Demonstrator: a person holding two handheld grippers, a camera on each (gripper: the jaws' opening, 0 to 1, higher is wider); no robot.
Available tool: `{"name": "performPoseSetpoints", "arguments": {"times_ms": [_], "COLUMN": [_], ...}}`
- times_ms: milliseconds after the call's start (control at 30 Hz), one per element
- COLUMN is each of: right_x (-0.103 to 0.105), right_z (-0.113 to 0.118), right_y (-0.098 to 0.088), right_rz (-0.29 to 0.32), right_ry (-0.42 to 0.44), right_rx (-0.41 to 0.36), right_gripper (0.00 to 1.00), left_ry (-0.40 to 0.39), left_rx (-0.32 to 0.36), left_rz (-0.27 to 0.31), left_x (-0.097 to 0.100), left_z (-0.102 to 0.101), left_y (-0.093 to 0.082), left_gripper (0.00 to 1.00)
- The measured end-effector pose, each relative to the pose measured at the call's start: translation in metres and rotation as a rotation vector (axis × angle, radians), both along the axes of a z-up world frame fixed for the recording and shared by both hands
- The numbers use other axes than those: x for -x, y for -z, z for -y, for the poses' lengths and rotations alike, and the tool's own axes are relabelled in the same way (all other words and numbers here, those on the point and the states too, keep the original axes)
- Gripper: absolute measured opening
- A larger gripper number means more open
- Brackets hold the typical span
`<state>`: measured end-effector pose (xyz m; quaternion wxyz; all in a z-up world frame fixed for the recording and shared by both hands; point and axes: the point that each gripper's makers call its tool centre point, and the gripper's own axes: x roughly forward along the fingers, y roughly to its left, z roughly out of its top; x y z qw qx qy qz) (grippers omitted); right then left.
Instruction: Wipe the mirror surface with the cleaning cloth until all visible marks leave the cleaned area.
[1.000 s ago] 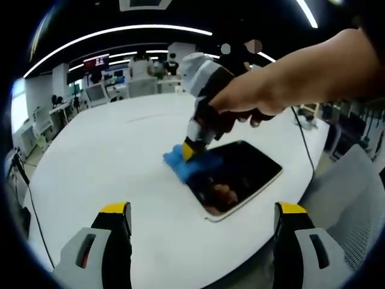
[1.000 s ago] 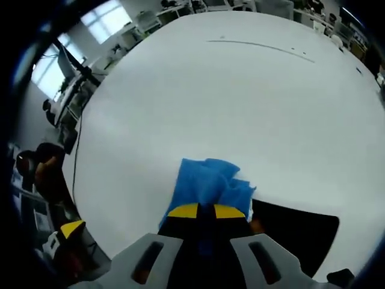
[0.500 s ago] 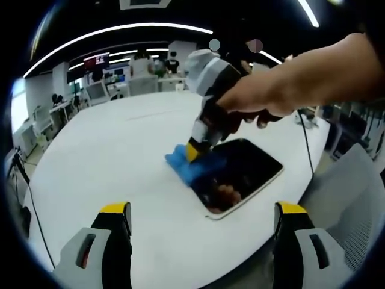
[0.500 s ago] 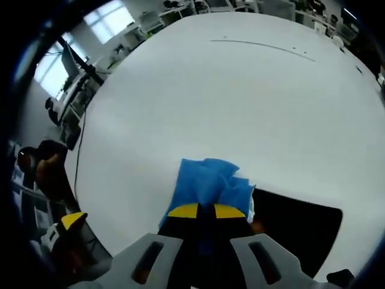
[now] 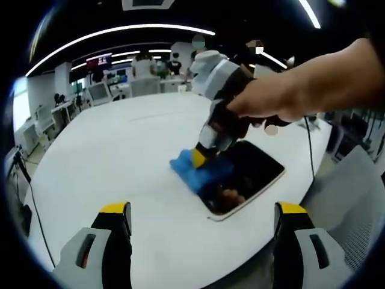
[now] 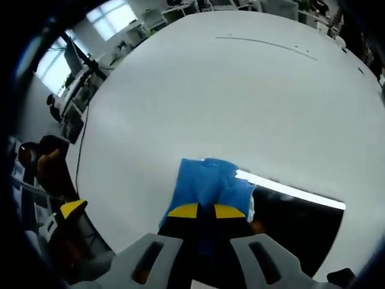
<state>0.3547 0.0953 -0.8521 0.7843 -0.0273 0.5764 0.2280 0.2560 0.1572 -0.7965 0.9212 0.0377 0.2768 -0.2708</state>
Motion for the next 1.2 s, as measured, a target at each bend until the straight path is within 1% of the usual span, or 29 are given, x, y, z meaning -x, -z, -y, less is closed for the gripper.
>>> {"name": "performPoseSetpoints", "arguments": {"times_ms": [233,367,633,933,1200], "right_x": [0.0002,0.0036,-0.0002,0.0012,0.0007], "right_z": [0.0005,0.0001,0.0002,-0.0001,0.0005], "right_y": [0.001,0.0008,0.0043,0.0031,0.0033], "right_rz": [0.004,0.001,-0.004,-0.004,-0.003], "right_ry": [0.0,-0.005,-0.01,-0.01,-0.011], "right_rx": [-0.01,-0.01,-0.012,-0.013,-0.028], "right_gripper": [0.02,0.02,0.02,0.02,0.02], "left_ry": [-0.003,-0.002,-0.002,-0.004,-0.008], "left_rx": [0.001,-0.002,-0.003,-0.002,-0.004], "left_rz": [-0.002,-0.002,-0.004,-0.003,-0.004], "left_x": [0.0005,0.0005,0.0009,0.0001,-0.0005], "left_z": [-0.0001,-0.0001,0.0003,-0.0004,-0.0012], "left_y": [0.0001,0.0007,0.001,0.001,0.0017], "left_gripper": [0.99,0.99,0.99,0.99,0.99]}}
